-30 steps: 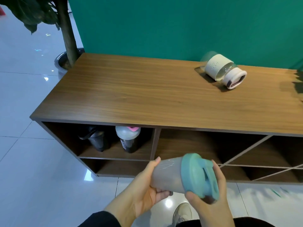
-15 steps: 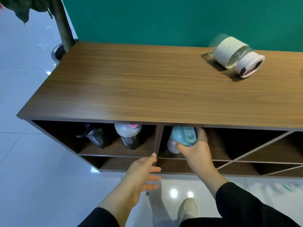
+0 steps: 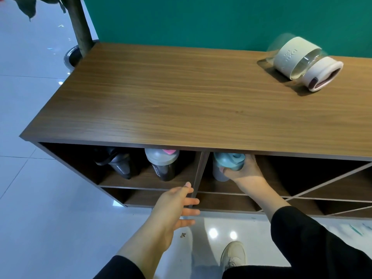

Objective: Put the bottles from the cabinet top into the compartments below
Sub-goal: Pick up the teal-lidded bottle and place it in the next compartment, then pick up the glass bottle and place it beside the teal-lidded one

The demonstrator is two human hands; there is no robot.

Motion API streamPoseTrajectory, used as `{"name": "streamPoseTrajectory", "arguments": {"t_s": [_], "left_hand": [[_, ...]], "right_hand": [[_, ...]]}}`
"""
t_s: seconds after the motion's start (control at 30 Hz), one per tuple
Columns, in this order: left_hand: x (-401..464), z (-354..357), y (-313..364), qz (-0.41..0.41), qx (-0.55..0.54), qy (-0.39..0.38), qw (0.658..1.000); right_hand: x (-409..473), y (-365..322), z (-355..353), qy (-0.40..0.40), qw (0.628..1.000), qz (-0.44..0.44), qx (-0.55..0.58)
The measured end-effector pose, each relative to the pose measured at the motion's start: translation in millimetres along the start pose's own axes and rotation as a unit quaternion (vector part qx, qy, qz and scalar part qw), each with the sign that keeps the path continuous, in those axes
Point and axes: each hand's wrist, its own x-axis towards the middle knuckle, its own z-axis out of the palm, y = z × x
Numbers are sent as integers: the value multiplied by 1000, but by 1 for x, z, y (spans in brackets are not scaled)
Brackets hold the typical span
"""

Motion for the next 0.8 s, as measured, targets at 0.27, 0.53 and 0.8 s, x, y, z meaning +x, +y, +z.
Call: {"name": "streamPoseTrajectory", "arguments": {"t_s": [0.27,0.53,0.8], "left_hand": [[-3,3,0,3,3,-6,1000],[-5,9,3,7,1,-7,1000],[-10,24,5,67,-6,6,998]], "right_hand": [[2,12,-7,-35,999,5,36],[-34,22,-6,-79,995,61,14],[-133,-38,-62,-113,981,-125,-93]]}}
